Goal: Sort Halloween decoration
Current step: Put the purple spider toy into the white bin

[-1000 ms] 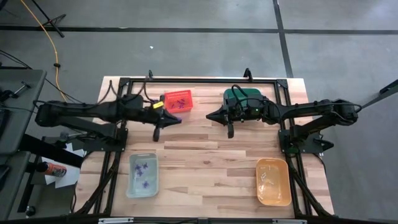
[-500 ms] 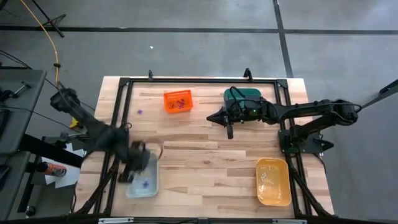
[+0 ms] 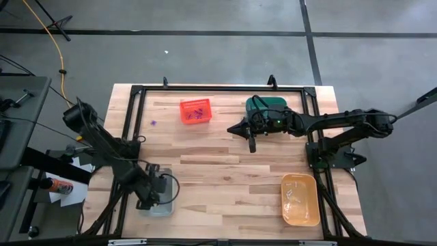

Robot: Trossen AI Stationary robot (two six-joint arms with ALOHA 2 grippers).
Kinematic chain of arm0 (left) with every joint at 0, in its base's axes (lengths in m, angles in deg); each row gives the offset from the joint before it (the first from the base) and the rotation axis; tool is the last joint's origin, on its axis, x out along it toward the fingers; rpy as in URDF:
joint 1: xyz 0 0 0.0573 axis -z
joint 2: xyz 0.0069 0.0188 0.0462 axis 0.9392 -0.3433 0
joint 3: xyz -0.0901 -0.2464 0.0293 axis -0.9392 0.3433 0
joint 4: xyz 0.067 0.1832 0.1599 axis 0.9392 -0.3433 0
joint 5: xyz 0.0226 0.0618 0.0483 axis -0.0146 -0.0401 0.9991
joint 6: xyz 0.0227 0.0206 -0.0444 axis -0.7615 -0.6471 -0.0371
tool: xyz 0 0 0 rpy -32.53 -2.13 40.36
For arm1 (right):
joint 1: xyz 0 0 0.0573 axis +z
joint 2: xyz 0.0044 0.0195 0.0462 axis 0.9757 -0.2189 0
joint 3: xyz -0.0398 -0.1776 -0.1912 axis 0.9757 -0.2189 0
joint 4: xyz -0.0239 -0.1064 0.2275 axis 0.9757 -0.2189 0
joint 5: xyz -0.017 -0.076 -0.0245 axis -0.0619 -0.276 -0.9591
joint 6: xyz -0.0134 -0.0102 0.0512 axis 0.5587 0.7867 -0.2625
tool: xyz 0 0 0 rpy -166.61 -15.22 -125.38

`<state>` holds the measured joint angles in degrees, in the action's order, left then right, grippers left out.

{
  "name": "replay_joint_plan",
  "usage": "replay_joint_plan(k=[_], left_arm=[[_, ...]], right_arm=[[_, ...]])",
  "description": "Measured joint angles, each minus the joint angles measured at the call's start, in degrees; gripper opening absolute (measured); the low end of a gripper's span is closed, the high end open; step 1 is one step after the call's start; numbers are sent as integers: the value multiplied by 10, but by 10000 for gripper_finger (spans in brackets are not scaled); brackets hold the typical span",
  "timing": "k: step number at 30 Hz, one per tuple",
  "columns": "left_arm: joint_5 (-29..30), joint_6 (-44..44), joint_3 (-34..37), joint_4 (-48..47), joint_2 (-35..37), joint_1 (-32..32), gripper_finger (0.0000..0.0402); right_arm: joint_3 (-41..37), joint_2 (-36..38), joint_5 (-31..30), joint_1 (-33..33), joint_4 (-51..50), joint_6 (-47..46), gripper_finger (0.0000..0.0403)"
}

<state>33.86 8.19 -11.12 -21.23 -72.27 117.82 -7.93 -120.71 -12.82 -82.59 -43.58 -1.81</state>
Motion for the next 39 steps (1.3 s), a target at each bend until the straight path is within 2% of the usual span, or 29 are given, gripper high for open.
replay_joint_plan(k=[6, 10, 18, 23, 27, 30, 33, 35, 36, 39], left_arm=[[-8, 19, 0, 58, -46, -4, 1], [-31, 15, 0, 58, -58, -11, 15], [-71, 29, -6, 37, -27, -37, 110], [-95, 26, -29, 1, 21, -58, 172], [-106, 23, -59, -44, 75, -83, 200], [-56, 3, -95, -50, 136, -116, 206], [87, -76, -131, -38, 196, -166, 206], [181, -153, -142, 10, 227, -218, 206], [207, -201, -142, 52, 241, -249, 205], [211, -347, -128, 203, 264, -351, 189]], right_arm=[[0, 0, 0, 0, -7, 0, 0], [0, 0, 0, 0, -13, 4, 0], [0, 0, 0, 0, -16, 4, 0], [0, 0, 1, 0, -9, 9, 0], [0, 0, 1, 0, 1, 14, 0], [0, 1, 12, 0, 21, -1, 0], [0, 4, 15, 0, 36, -23, 0], [0, 5, 15, 0, 42, -29, 0], [0, 6, 15, 0, 41, -29, 0], [0, 9, 6, 0, 52, -30, 0]])
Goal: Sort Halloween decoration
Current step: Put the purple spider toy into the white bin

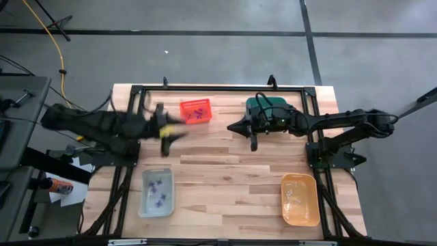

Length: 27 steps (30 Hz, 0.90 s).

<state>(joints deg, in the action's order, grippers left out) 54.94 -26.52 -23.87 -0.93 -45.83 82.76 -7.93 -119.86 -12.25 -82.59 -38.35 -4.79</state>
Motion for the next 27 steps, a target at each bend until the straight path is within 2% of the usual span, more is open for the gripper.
replay_joint_plan(k=[3, 6, 9, 11, 15, 27], left_arm=[[-96, -64, 34, 178, 0, -98, 158], [-217, -36, 79, 329, -17, -166, 105], [-284, 11, 119, 383, -41, -197, 30], [-294, 41, 137, 412, -55, -205, 11], [-300, 60, 154, 466, -84, -208, 3], [-304, 57, 154, 479, -100, -208, 0]], right_arm=[[0, 0, -2, 0, 30, 3, 1], [0, 0, -14, 0, 58, 3, 5], [0, 0, -25, 0, 81, 4, 10], [0, 0, -26, 0, 85, 8, 11], [0, 0, -26, 0, 85, 19, 12], [0, 0, -26, 0, 84, 19, 12]])
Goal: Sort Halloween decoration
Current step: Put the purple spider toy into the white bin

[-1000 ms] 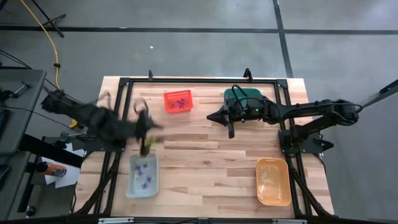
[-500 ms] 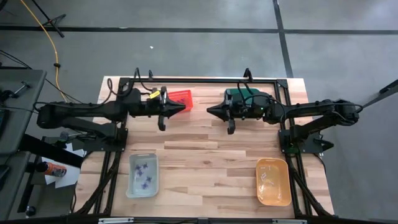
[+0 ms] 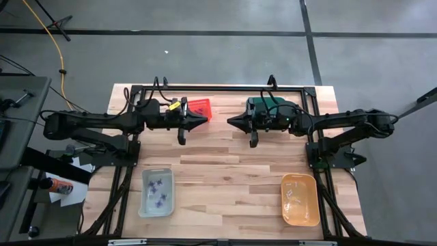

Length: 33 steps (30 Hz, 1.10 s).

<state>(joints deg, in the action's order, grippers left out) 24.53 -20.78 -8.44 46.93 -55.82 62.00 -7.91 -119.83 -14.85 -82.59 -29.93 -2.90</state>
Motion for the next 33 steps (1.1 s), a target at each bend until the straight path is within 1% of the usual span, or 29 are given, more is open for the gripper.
replay_joint_plan(k=[3, 4, 5, 6, 7, 10, 12, 14, 15, 17, 20, 24, 28, 30, 33], left_arm=[[0, 4, 0, -2, 0, 1, 0], [5, 4, -3, -12, 0, 1, 0], [17, 7, -13, -44, 0, 2, 0], [39, 9, -31, -99, 0, 0, 0], [69, 4, -57, -178, 0, -7, 0], [156, -55, -163, -439, -12, -67, 0], [173, -71, -229, -591, -31, -133, 0], [172, -73, -271, -712, -53, -210, 0], [173, -72, -281, -753, -65, -247, 0], [175, -65, -282, -807, -85, -313, 1], [166, -66, -252, -852, -113, -386, 11], [161, -27, -180, -862, -145, -437, 46], [160, 1, -116, -855, -169, -457, 92], [158, 2, -100, -846, -177, -453, 114], [134, 9, -78, -816, -194, -451, 146]], right_arm=[[0, 0, 0, 0, 0, 0, 12], [0, 0, 0, 0, -1, 0, 12], [0, 0, 0, 0, -2, 0, 12], [0, 0, 0, 0, -3, 0, 12], [0, 0, 0, 0, -3, 0, 12], [0, 0, 0, 0, -7, 1, 12], [0, 0, 0, 0, -18, 10, 12], [0, 0, 0, 0, -30, 24, 12], [0, 0, 0, -1, -37, 29, 12], [0, 0, 0, -4, -53, 29, 12], [0, 0, -1, -12, -66, 13, 12], [0, 0, -2, -16, -70, 11, 12], [0, 0, -2, -15, -70, 20, 12], [0, 0, -1, -15, -74, 28, 12], [0, 0, -1, -17, -77, 40, 12]])
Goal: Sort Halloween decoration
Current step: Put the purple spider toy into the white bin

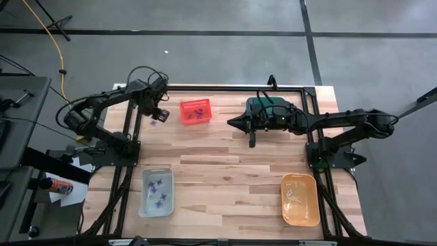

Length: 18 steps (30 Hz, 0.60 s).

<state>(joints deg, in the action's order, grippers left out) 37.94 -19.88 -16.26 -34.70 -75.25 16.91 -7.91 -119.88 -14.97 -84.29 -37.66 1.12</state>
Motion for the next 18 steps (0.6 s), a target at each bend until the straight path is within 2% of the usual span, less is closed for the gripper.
replay_joint_plan(k=[7, 10, 14, 16, 18], left_arm=[[6, 45, 30, 48, -53, 2, 193], [29, 60, 28, 58, -68, 18, 195], [32, 76, 29, 63, -76, 23, 189], [17, 94, 29, 71, -77, 25, 183], [-28, 120, 34, 89, -77, 25, 176]], right_arm=[[0, 0, 0, -6, -16, -1, 12], [0, 0, 1, -6, -22, 0, 12], [0, 0, 1, -6, -25, 0, 12], [0, 0, 1, -6, -25, 0, 12], [0, 0, 1, -6, -25, 0, 12]])
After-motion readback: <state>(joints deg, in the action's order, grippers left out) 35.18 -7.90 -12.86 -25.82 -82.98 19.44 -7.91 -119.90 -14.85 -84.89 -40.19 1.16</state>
